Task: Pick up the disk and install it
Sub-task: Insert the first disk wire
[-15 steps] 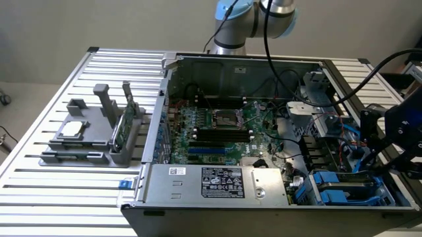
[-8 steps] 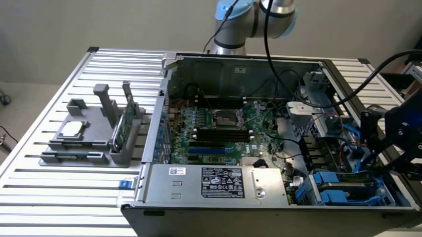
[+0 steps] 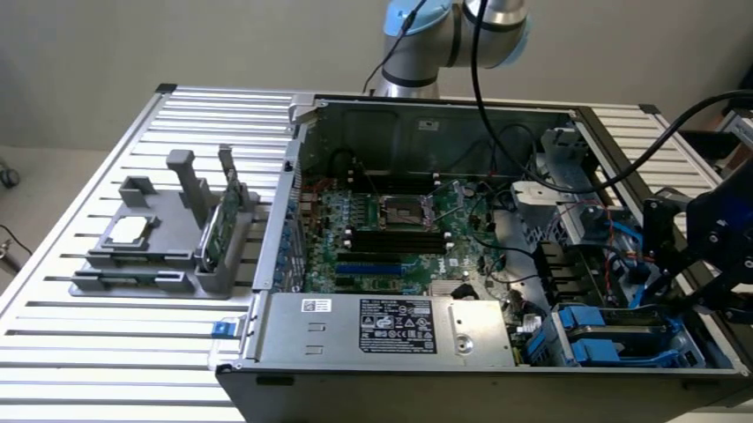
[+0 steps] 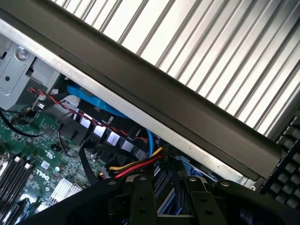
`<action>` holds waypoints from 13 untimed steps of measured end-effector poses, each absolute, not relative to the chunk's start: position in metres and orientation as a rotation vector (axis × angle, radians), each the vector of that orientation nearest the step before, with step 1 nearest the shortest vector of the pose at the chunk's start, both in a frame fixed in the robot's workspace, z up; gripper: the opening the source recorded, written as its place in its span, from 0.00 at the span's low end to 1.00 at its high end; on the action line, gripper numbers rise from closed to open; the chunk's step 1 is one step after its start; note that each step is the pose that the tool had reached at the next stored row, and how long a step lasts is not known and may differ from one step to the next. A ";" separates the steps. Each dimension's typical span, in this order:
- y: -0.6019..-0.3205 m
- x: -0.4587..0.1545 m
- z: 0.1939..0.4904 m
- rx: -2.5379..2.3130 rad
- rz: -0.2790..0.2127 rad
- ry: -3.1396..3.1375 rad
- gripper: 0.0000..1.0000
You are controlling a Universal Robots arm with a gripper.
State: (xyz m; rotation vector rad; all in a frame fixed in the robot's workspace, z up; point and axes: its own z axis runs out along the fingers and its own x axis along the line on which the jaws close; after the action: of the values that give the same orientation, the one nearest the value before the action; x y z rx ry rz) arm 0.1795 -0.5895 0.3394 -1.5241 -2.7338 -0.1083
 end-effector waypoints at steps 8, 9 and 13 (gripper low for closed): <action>-0.590 0.180 0.339 -1.533 -0.109 -2.729 0.21; -0.590 0.180 0.339 -1.534 -0.109 -2.728 0.21; -0.590 0.179 0.339 -1.535 -0.109 -2.728 0.16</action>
State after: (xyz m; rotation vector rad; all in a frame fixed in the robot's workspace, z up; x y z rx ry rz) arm 0.1794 -0.5895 0.3393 -1.5350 -2.7276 -0.1093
